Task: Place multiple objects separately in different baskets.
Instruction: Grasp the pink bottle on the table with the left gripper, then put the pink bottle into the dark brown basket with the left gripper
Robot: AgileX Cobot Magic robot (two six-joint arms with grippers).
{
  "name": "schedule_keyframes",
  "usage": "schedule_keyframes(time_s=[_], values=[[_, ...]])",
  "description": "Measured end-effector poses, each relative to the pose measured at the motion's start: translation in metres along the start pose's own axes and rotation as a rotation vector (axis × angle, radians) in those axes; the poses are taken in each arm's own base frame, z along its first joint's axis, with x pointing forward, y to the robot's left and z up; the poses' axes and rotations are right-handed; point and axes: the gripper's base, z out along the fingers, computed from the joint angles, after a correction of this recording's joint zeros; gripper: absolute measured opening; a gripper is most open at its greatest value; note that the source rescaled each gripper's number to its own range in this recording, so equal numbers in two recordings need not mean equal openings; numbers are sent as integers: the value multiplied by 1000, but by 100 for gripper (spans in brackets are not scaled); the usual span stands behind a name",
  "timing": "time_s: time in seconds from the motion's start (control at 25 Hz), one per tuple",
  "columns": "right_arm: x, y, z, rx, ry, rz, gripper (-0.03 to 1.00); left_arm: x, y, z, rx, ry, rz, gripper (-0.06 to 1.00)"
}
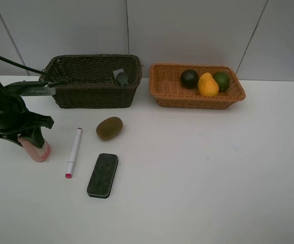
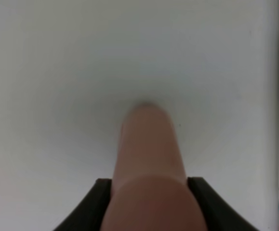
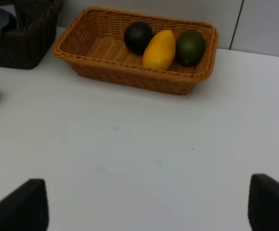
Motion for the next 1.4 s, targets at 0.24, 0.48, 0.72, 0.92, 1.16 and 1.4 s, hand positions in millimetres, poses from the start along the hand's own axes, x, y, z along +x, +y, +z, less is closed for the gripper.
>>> schedule_keyframes(time_s=[0.24,0.48,0.72,0.92,1.16,1.4], values=[[0,0,0,0,0,0,100,0,0,0,0,0,0,29],[0,0,0,0,0,0,100,0,0,0,0,0,0,29],[0,0,0,0,0,0,100,1,0,0,1,7,0,29],[0,0,0,0,0,0,100,-4,-1,-7,8,24,4,29],[0,0,0,0,0,0,100,-20,-6,-51,21,-29,25,29],[0,0,0,0,0,0,100,-42,-11,-99,29,-75,53,29]])
